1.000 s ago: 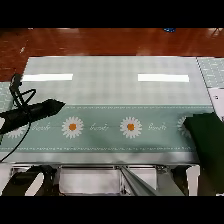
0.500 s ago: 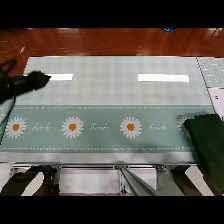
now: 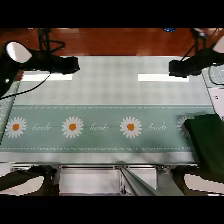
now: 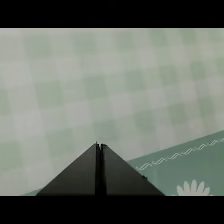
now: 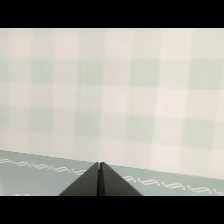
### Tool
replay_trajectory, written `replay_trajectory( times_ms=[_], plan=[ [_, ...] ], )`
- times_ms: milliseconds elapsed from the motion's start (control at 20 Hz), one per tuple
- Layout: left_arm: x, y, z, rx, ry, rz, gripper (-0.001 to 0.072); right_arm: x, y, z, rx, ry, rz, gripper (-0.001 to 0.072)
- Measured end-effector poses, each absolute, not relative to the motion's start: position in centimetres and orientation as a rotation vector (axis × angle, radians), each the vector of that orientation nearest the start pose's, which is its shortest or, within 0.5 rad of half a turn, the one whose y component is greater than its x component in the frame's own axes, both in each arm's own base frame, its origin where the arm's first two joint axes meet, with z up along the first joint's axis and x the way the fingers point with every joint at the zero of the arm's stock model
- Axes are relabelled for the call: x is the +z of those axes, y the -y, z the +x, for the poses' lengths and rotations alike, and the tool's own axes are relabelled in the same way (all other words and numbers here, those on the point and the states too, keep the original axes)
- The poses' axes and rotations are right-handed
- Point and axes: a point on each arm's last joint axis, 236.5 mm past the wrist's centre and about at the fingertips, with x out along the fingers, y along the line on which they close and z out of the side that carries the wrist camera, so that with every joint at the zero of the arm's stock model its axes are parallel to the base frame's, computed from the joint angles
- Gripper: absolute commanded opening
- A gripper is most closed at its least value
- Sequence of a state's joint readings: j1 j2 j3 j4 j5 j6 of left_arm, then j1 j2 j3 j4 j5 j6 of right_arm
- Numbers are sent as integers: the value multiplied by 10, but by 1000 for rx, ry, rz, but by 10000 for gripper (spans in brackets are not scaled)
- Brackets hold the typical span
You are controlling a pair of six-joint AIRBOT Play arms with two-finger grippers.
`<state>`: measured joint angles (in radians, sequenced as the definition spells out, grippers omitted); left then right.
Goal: Fold the shirts.
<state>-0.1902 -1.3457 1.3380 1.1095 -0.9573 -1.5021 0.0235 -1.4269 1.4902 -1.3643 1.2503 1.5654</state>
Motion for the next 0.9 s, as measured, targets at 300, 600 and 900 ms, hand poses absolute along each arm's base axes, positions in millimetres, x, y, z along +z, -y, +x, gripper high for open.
replay_trajectory(
  times_ms=[300, 600, 900],
  plan=[
    [49, 166, 430, -389, -1134, -240, 18, 44, -67, 449, 120, -1211, 6, 28],
    [41, 165, 422, -385, -1181, -230, 18, 41, -68, 451, 111, -1209, -19, 28],
    [40, 164, 421, -384, -1187, -228, 18, 40, -68, 451, 108, -1209, -22, 28]
  ],
)
